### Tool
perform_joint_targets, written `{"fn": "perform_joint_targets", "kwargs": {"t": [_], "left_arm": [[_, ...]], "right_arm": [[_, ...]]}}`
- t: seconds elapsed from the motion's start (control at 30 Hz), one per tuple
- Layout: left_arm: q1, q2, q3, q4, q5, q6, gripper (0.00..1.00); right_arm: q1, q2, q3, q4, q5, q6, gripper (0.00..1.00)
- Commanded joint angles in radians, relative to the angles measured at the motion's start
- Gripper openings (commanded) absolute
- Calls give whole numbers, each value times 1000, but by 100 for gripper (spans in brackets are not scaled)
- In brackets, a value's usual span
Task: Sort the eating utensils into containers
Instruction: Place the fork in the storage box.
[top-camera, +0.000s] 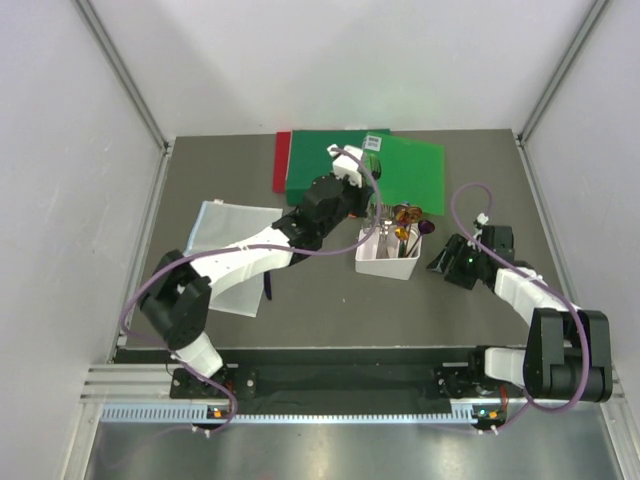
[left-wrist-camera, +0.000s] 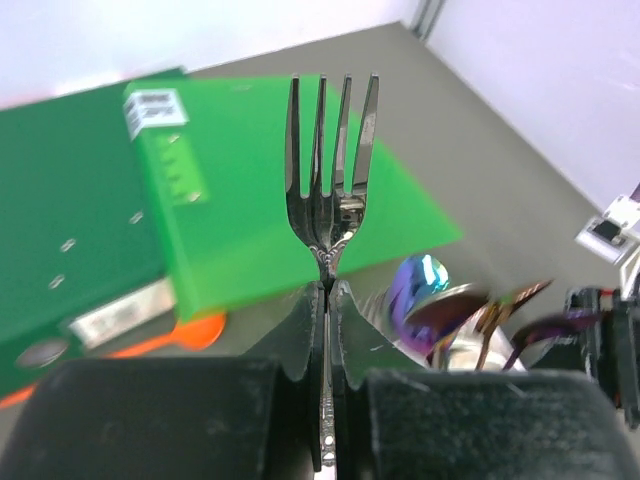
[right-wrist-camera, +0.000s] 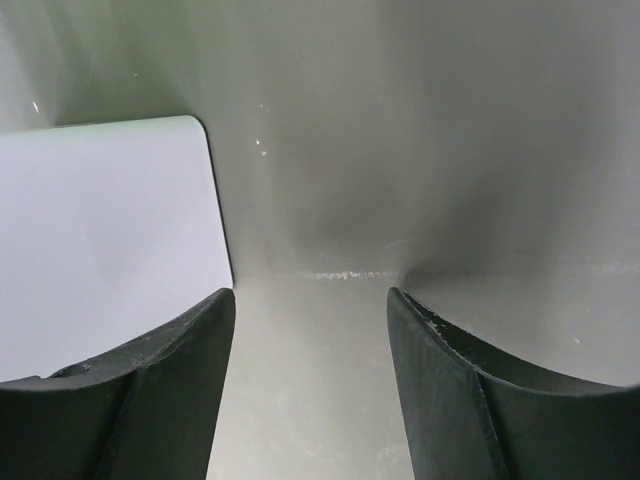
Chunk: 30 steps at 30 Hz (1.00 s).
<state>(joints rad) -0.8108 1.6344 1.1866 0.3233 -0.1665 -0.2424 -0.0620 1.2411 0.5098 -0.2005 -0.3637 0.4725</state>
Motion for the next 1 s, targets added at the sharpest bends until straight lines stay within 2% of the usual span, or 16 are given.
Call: {"fn": "perform_joint_targets", "kwargs": {"t": [0.0,0.43,0.67,0.77,0.83,0.97], "left_arm": [[-16,73,100,149,53,-9,0],[-80,168,39,212,68,-52,0],[-97,171,-25,175,42,-77,0],[-97,150,-61,151,32,-84,11],[-97,134,-88,142,35,-84,29],[-99,59,-143,149,13,-75,44]], "right_arm": [[-18,-35,19,9,8,-8,63],[-18,-28,33,4,8,-11,63],[-18,-42,38,-4,9,-11,63],[-18,-49,45,-13,9,-12,63],[-18,-66,49,-16,8,-14,63],[-16,-109,70,-20,0,-23,63]]}}
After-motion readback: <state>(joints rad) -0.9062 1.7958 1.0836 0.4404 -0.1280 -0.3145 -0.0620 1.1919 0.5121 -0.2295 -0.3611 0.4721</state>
